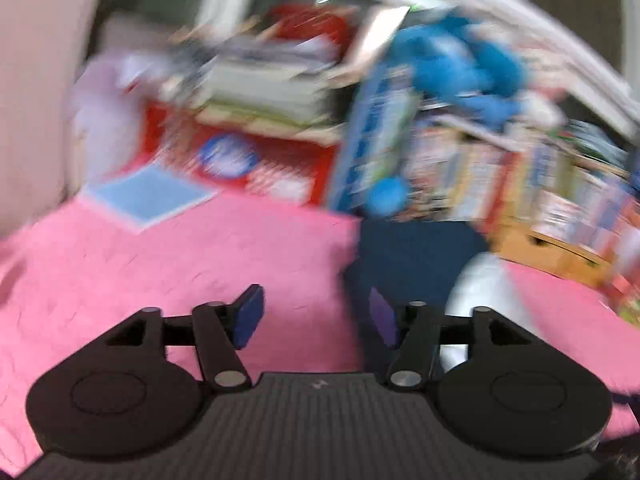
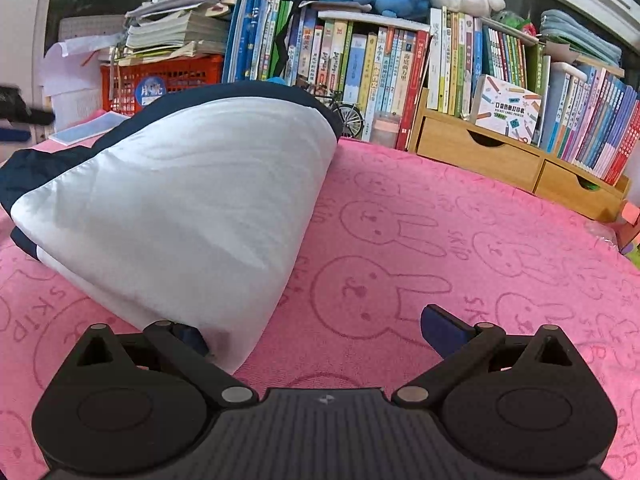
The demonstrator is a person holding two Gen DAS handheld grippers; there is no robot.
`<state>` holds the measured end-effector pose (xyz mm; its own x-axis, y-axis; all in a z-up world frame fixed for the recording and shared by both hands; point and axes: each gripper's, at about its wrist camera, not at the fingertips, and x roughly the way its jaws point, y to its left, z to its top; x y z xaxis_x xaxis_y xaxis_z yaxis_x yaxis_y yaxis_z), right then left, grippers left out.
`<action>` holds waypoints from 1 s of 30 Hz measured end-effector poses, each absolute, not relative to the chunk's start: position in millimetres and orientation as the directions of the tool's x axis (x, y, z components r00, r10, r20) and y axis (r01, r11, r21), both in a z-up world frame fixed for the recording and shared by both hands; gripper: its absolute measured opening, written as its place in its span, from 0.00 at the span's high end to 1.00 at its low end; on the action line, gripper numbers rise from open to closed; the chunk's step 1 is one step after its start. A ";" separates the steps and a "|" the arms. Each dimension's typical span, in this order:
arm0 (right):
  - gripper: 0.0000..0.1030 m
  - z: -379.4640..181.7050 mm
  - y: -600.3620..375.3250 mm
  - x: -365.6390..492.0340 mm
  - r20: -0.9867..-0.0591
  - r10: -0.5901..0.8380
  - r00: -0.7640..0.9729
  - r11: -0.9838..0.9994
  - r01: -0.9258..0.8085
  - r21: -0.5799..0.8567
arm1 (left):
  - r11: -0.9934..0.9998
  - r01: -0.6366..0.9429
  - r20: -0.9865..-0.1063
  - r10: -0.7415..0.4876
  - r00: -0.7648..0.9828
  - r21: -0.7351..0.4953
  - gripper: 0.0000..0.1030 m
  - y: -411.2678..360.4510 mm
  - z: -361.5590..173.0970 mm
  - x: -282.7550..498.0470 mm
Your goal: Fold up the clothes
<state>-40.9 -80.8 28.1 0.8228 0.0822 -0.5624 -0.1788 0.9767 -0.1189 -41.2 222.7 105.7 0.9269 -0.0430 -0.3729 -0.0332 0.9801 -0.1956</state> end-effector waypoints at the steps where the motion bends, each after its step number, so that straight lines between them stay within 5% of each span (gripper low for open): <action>1: 0.00 28.2 -81.4 -41.0 -0.562 0.083 0.823 0.976 -0.180 -0.119 | 0.989 0.004 -0.353 -0.057 0.934 -0.149 0.28 210.1 107.9 -48.8; 4: 0.00 28.6 -82.2 -41.2 -0.561 0.082 0.824 0.976 -0.180 -0.121 | 0.997 0.069 -0.325 -0.055 0.944 0.032 0.24 164.3 103.3 -66.3; 10: 0.00 28.5 -82.5 -41.5 -0.559 0.078 0.825 0.977 -0.176 -0.123 | 0.976 0.044 -0.433 0.054 0.900 0.214 0.21 127.9 62.8 -48.6; 12: 0.00 28.3 -82.1 -41.4 -0.560 0.078 0.825 0.976 -0.177 -0.125 | 0.969 0.013 -0.450 0.103 0.887 0.248 0.13 129.8 50.1 -43.2; 18: 0.00 28.3 -78.1 -47.6 -0.545 0.071 0.836 0.972 -0.181 -0.150 | 0.966 -0.007 -0.460 0.130 0.878 0.259 0.10 131.7 43.7 -38.4; 23: 0.19 29.5 -65.8 -63.3 -0.505 0.104 0.857 0.940 -0.251 -0.232 | 0.987 -0.032 -0.482 0.105 0.870 0.158 0.08 148.0 45.4 -38.8; 30: 0.22 33.7 -79.0 -70.7 -0.446 0.071 0.892 0.926 -0.225 -0.302 | 0.996 -0.040 -0.500 0.075 0.863 0.082 0.06 162.7 45.4 -39.9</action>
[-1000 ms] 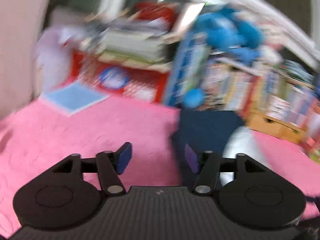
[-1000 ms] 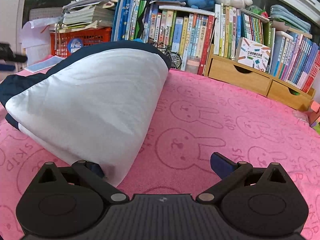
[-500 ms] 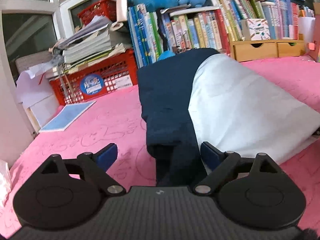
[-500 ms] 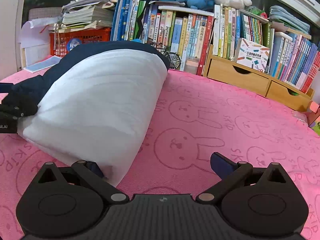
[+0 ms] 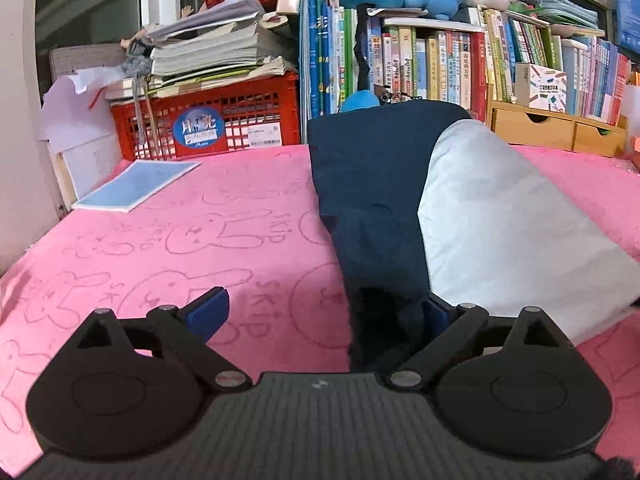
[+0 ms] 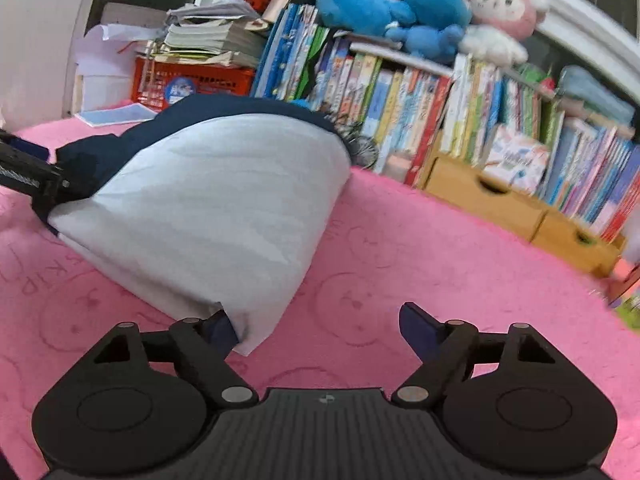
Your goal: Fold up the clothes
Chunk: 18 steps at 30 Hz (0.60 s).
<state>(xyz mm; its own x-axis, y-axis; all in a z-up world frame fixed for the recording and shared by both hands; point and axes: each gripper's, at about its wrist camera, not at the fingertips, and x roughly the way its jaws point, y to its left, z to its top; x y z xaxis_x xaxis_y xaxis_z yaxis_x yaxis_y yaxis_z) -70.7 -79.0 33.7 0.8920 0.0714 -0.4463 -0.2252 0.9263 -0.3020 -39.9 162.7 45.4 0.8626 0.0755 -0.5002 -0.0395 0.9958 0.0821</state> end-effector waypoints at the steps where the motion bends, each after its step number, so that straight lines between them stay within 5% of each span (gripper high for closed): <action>1: 0.23 33.4 -79.9 -73.9 -0.416 0.045 0.908 0.920 -0.200 -0.337 | 0.995 -0.023 -0.495 0.070 0.866 0.099 0.05 159.1 45.1 -40.6; 7: 0.31 34.2 -104.1 -77.2 -0.386 -0.010 0.923 0.922 -0.141 -0.361 | 0.977 0.069 -0.482 0.039 0.875 0.203 0.04 130.9 41.1 -47.5; 18: 0.29 28.5 -152.4 -113.6 -0.399 -0.120 0.909 0.923 -0.046 -0.381 | 0.975 0.217 -0.527 -0.155 0.835 0.056 0.01 103.3 34.0 -60.7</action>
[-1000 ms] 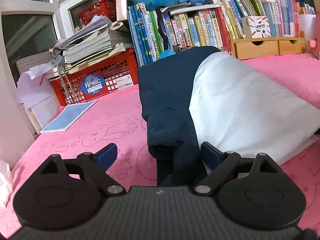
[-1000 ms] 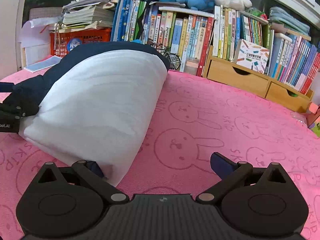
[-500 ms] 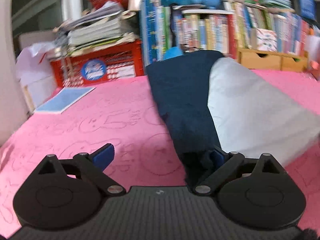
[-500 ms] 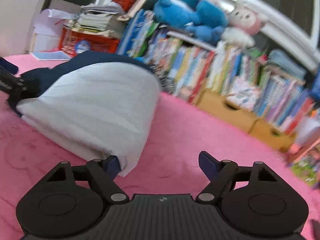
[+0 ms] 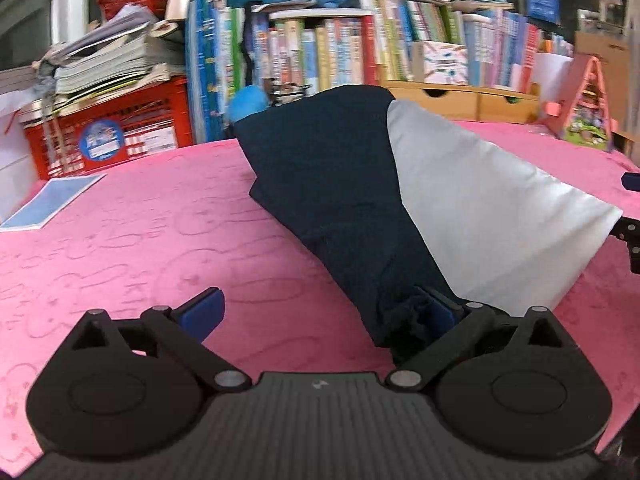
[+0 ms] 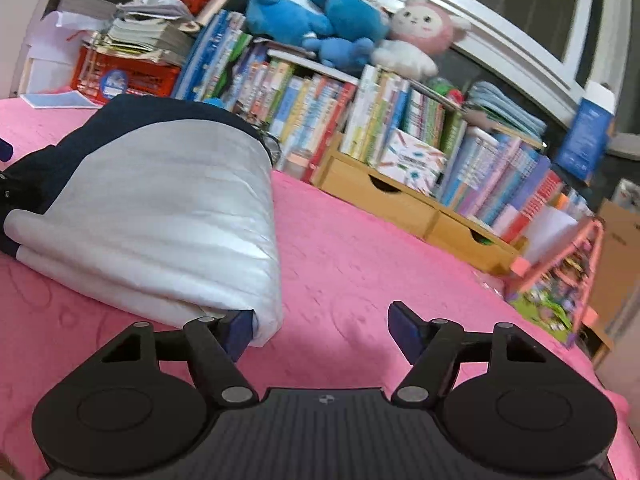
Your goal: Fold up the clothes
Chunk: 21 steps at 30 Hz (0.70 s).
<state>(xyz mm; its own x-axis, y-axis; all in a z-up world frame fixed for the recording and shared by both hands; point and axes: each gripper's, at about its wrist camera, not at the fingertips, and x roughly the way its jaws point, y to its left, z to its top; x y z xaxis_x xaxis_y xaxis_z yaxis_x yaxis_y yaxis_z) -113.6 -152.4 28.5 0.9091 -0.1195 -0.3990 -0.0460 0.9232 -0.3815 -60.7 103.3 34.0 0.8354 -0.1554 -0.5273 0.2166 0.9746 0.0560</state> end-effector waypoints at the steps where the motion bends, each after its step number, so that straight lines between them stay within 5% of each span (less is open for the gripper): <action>1: 0.28 26.1 -157.5 -114.4 -0.428 -0.111 0.897 0.928 -0.060 -0.367 | 0.976 0.213 -0.526 -0.156 0.836 0.048 0.01 102.8 33.2 -61.0; 6: 0.28 42.5 -205.9 -121.8 -0.562 0.140 0.815 0.981 -0.192 -0.035 | 0.981 0.195 -0.519 -0.160 0.840 0.013 0.01 103.0 30.2 -63.2; 10: 0.28 85.8 -217.2 -115.1 -0.499 0.308 0.810 0.949 -0.295 0.109 | 0.983 0.186 -0.512 -0.158 0.844 0.004 0.01 102.9 29.6 -64.4; 12: 0.37 101.2 -194.6 -95.6 -0.480 0.372 0.795 0.923 -0.372 0.099 | 0.983 0.184 -0.502 -0.147 0.852 0.026 0.01 100.1 29.8 -66.7; 14: 0.56 105.3 -162.5 -69.1 -0.482 0.459 0.746 0.874 -0.477 0.094 | 0.982 0.182 -0.492 -0.138 0.860 0.044 0.01 97.5 29.6 -68.5; 21: 0.87 64.7 -47.2 55.3 -0.634 0.494 0.596 0.799 -0.598 0.060 | 0.983 0.179 -0.485 -0.134 0.864 0.049 0.01 95.7 29.2 -70.2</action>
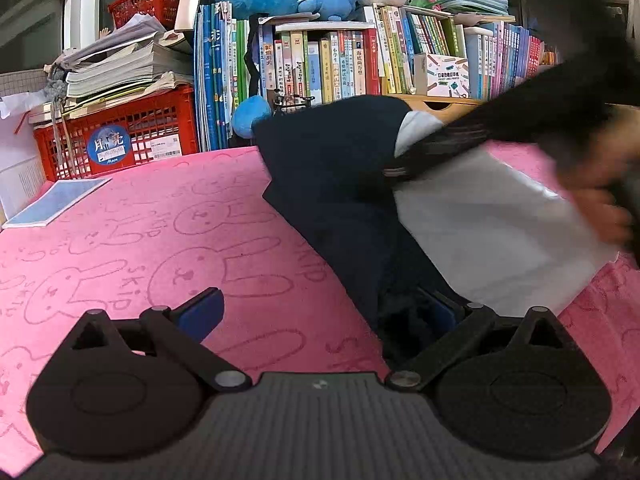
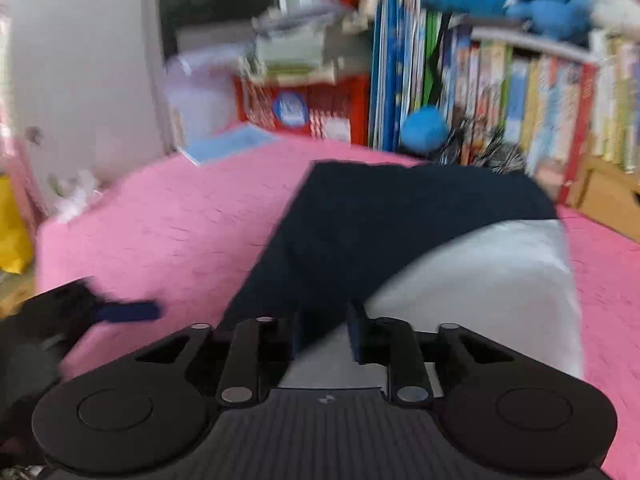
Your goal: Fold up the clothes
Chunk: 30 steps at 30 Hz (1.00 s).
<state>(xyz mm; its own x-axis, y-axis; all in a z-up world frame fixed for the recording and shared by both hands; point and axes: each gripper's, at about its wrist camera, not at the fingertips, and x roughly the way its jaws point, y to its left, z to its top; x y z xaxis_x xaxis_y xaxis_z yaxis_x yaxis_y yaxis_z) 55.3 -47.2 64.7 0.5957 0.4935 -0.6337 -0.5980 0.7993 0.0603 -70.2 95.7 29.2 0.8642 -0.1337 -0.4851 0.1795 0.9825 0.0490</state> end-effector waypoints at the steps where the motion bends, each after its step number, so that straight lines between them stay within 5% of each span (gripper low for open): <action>1: 0.98 62.3 -42.4 71.8 -0.643 0.487 0.591 0.807 -0.585 0.073 | 0.982 0.181 -0.487 -0.137 0.862 0.044 0.01 96.4 29.2 -69.6; 6: 1.00 58.3 -22.4 134.1 -0.699 0.480 0.530 0.823 -0.547 0.152 | 0.980 0.199 -0.511 -0.177 0.841 -0.013 0.01 104.0 29.1 -64.2; 11: 1.00 36.1 3.7 154.5 -0.697 0.415 0.585 0.821 -0.570 0.011 | 0.978 0.208 -0.512 -0.193 0.837 -0.029 0.01 106.0 27.6 -63.4; 16: 0.99 30.9 -1.5 176.1 -0.697 0.443 0.564 0.836 -0.540 0.095 | 0.977 0.208 -0.515 -0.200 0.834 -0.042 0.01 107.2 26.7 -62.8; 18: 0.92 41.8 -14.3 169.1 -0.672 0.470 0.573 0.836 -0.533 0.130 | 0.975 0.216 -0.513 -0.210 0.832 -0.048 0.01 108.1 26.5 -63.3; 20: 0.71 59.9 -41.2 155.8 -0.626 0.507 0.592 0.834 -0.522 0.182 | 0.973 0.218 -0.521 -0.223 0.824 -0.073 0.01 112.8 27.2 -63.3; 23: 0.54 91.5 -100.7 115.9 -0.547 0.551 0.631 0.815 -0.549 0.188 | 0.967 0.207 -0.534 -0.254 0.806 -0.148 0.02 127.6 36.7 -68.6; 27: 0.54 108.2 -161.9 38.4 -0.526 0.509 0.681 0.845 -0.511 0.157 | 0.962 0.226 -0.506 -0.272 0.819 -0.152 0.00 141.6 59.1 -84.6; 30: 0.65 93.8 -203.5 1.4 -0.553 0.487 0.676 0.867 -0.453 0.210 | 0.968 0.228 -0.496 -0.249 0.832 -0.104 0.00 143.0 80.9 -86.7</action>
<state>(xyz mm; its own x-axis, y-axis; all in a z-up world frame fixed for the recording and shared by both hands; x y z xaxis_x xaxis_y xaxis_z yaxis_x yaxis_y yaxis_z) 1.4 -203.5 93.8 0.6758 0.4870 -0.5533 -0.4527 0.8666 0.2098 -86.7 143.0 80.9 0.8317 -0.2492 -0.4963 0.2280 0.9681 -0.1039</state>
